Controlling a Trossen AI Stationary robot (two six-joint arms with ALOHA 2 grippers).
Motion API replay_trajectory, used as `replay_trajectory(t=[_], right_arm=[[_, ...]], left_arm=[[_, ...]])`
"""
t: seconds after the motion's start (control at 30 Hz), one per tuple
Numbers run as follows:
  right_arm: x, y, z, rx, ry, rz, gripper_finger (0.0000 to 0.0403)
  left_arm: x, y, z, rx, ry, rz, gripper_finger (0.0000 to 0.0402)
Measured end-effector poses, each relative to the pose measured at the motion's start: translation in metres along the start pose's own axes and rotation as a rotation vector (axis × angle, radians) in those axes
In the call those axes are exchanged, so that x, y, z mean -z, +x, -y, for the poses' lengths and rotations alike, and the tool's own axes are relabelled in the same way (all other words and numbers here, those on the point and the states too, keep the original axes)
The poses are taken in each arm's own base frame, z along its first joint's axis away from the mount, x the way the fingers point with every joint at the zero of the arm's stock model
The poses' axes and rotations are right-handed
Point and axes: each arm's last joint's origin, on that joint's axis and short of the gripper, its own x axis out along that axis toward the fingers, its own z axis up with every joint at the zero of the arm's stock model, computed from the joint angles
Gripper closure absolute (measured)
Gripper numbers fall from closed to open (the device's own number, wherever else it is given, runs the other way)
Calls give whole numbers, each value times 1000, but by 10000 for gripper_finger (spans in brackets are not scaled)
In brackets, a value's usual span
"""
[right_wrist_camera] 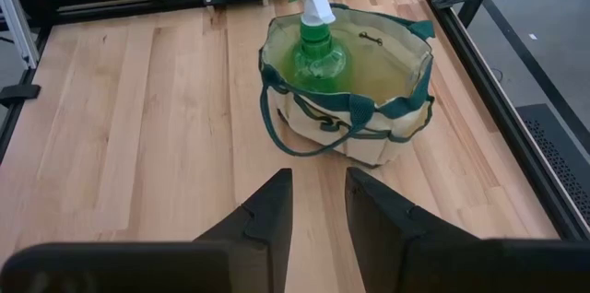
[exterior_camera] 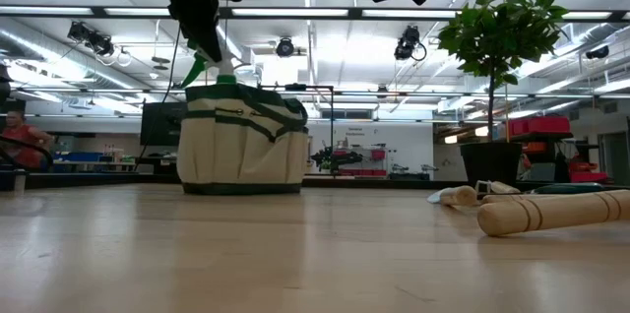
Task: Pick & Place Garden tools in Gardening bag
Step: Put the green spray bottle into the gardening bag, then put the top brown hand rake into the gardening bag
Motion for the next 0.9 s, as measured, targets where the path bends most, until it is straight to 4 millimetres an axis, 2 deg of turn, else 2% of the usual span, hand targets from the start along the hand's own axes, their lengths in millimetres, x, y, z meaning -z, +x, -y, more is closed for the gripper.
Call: replay_trajectory(t=[0.23, 0.37, 0.57, 0.9], right_arm=[[0, 0, 0, 0, 13, 0, 300], [0, 0, 0, 0, 20, 0, 300], [0, 0, 0, 0, 20, 0, 300], [0, 0, 0, 0, 17, 0, 300]], left_arm=[[0, 0, 0, 0, -7, 0, 246], [0, 0, 0, 0, -16, 0, 223], [0, -1, 0, 0, -42, -2, 214], [-22, -35, -2, 38, -70, 117, 219]])
